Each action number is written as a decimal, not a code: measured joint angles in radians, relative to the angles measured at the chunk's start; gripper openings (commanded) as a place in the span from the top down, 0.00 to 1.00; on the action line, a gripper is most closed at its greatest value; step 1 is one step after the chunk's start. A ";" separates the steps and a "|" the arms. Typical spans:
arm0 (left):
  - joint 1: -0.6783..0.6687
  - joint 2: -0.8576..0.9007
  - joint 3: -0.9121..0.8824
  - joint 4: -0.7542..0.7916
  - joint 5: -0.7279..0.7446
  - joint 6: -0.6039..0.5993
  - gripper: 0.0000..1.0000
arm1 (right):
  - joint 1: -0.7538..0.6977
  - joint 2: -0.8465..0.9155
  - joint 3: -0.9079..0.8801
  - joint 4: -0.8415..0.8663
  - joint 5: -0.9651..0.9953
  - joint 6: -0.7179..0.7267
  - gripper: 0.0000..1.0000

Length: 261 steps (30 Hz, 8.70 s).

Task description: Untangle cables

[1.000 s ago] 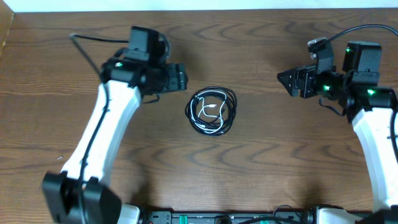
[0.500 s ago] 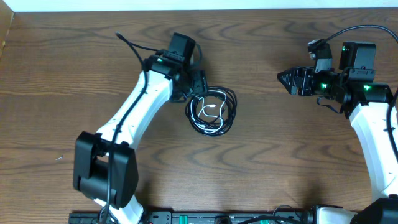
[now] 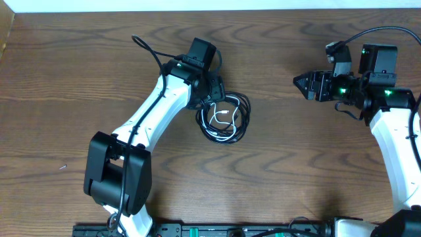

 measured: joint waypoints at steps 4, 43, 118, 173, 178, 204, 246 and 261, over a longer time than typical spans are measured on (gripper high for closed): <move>0.000 0.000 0.000 0.000 0.000 -0.001 0.31 | 0.000 0.000 0.000 -0.001 0.000 0.000 0.28; -0.090 0.145 -0.042 0.033 -0.086 -0.127 0.56 | 0.000 0.000 0.000 -0.016 0.020 0.000 0.27; -0.090 -0.617 0.002 0.414 0.058 0.106 0.92 | 0.226 0.028 0.000 0.110 0.003 0.060 0.26; 0.111 -0.696 0.002 0.216 0.110 -0.052 0.93 | -0.002 0.253 0.010 0.357 0.255 0.349 0.97; 0.131 -0.660 0.002 0.272 0.110 -0.066 0.93 | 0.021 0.253 0.010 0.358 0.185 0.338 0.80; 0.132 -0.591 0.001 0.576 0.019 -0.233 0.93 | 0.391 0.262 0.010 0.446 -0.078 0.178 0.32; 0.207 -0.591 0.001 0.467 0.020 -0.258 0.92 | 0.623 0.516 0.010 0.559 -0.220 0.126 0.98; 0.356 -0.563 0.002 0.184 0.019 -0.095 0.93 | 0.474 0.223 0.011 0.119 0.028 0.179 0.99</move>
